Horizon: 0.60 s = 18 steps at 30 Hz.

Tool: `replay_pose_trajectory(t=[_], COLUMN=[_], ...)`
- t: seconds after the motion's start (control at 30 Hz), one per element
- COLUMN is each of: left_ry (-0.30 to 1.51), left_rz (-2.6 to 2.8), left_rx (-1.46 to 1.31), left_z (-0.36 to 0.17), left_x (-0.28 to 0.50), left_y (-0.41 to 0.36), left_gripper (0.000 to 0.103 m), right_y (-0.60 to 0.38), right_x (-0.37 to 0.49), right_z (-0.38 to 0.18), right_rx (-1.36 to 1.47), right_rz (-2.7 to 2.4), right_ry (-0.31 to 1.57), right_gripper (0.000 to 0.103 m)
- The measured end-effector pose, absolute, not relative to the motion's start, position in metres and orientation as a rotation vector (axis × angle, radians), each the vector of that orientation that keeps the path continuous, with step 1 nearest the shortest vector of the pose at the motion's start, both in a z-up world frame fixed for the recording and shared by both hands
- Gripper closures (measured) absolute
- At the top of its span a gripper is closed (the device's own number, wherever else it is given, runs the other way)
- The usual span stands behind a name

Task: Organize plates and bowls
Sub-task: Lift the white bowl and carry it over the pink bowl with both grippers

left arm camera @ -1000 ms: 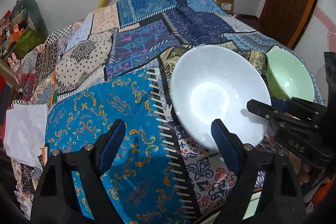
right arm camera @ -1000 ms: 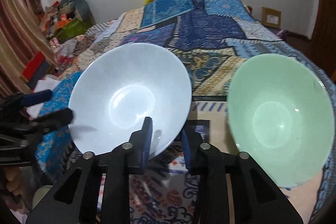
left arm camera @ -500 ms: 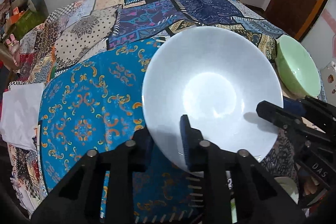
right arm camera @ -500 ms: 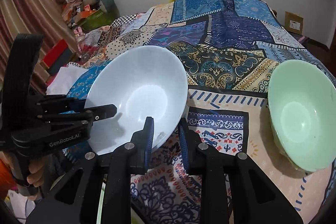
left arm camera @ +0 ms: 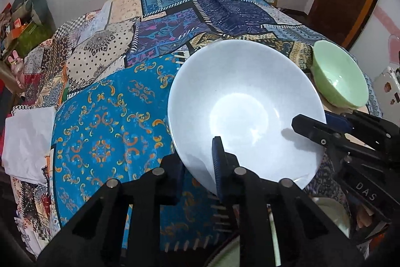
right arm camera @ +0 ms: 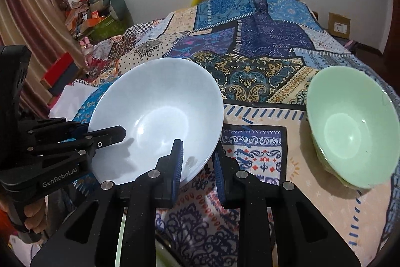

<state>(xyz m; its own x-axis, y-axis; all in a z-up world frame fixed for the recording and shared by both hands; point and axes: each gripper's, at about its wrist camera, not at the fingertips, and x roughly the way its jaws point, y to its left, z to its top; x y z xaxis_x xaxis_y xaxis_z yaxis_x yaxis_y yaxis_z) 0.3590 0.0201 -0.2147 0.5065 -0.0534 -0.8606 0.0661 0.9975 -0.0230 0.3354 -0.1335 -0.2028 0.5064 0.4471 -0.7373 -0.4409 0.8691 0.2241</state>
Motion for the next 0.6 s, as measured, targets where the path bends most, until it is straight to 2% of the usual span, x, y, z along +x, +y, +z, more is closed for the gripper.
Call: replay_pose_trajectory(t=[0.6], left_ry=[0.941], left_rz=[-0.077], left_rx=[-0.013], left_z=[-0.155], left_x=[0.284], left_y=[0.015], left_gripper=[0.083], right_y=[-0.145], right_x=[0.277], right_z=[-0.152], right_rx=[0.023], right_rz=[0.546], right_ry=[0.794], right_gripper=[0.082])
